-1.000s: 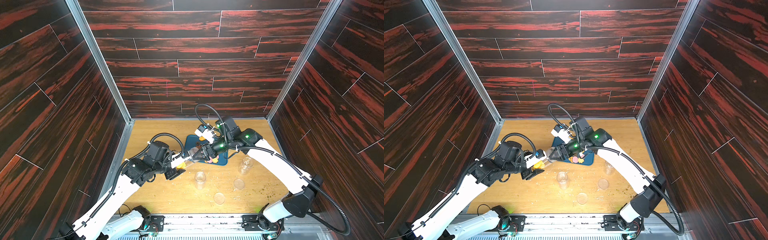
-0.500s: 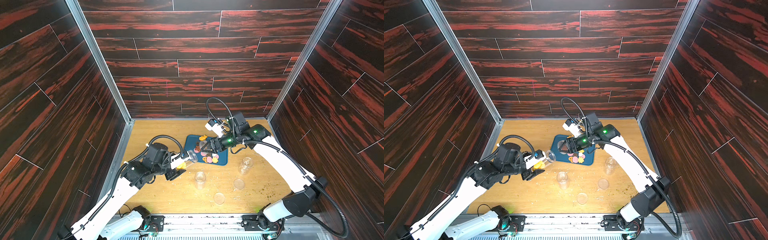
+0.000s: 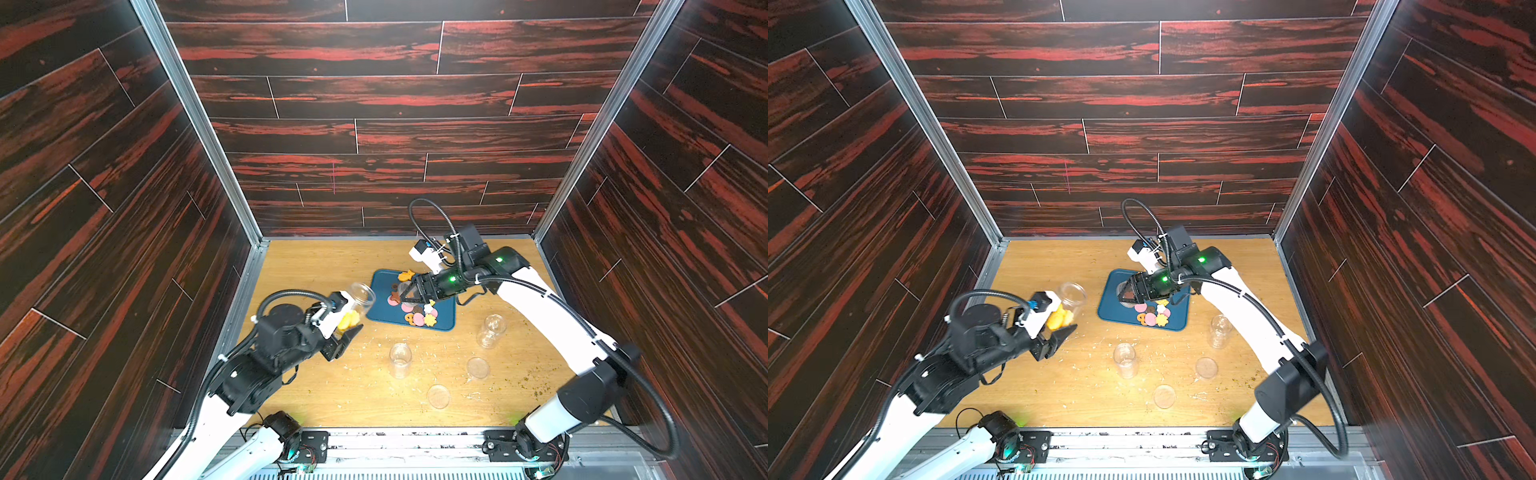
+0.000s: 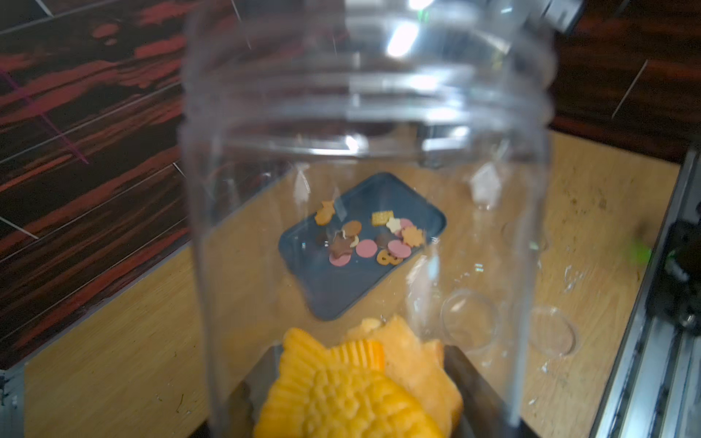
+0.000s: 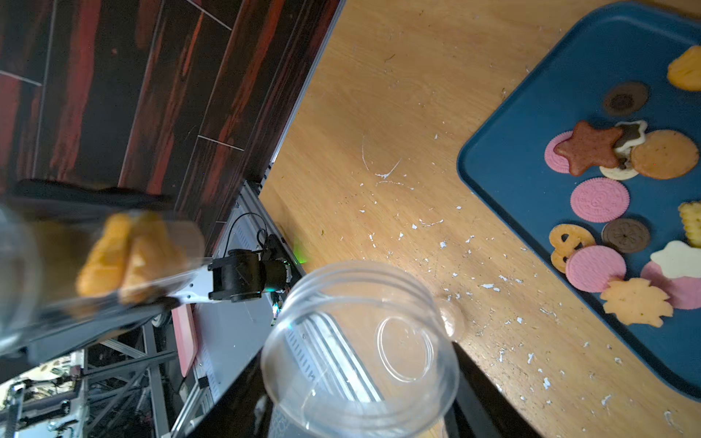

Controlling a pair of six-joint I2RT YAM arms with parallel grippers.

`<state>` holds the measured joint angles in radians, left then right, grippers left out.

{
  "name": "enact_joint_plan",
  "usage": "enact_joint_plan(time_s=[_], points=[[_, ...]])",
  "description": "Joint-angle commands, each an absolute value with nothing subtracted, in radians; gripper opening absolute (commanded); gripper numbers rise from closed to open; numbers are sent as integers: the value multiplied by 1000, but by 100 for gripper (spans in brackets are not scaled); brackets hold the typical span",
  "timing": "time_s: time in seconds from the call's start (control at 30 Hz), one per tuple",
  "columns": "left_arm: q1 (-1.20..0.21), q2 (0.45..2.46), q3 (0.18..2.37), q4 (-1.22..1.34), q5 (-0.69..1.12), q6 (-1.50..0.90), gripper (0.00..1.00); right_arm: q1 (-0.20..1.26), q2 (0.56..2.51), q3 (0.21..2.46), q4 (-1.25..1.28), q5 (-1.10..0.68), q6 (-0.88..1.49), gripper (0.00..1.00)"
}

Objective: Pour the cookies out of the jar
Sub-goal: Unscrew the lid from the jar, then place the lid at the center of the board.

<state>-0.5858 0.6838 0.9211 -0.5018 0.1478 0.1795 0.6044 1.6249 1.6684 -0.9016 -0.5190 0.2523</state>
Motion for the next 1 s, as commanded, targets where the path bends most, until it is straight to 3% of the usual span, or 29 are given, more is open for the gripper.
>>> enact_joint_plan(time_s=[0.0,0.27,0.5,0.97], points=[[-588,645,901,-421,115,58,52,601,1665,1665,-887,-520,285,64],[-588,588,856,-367,57,-75,52,602,1723,1708,-936,-403,358,64],[-588,527,827,-339,-7,-116,52,612,1760,1703,-915,-407,420,64],[-588,451,846,-443,-26,-140,52,770,2006,1802,-884,-362,408,64]])
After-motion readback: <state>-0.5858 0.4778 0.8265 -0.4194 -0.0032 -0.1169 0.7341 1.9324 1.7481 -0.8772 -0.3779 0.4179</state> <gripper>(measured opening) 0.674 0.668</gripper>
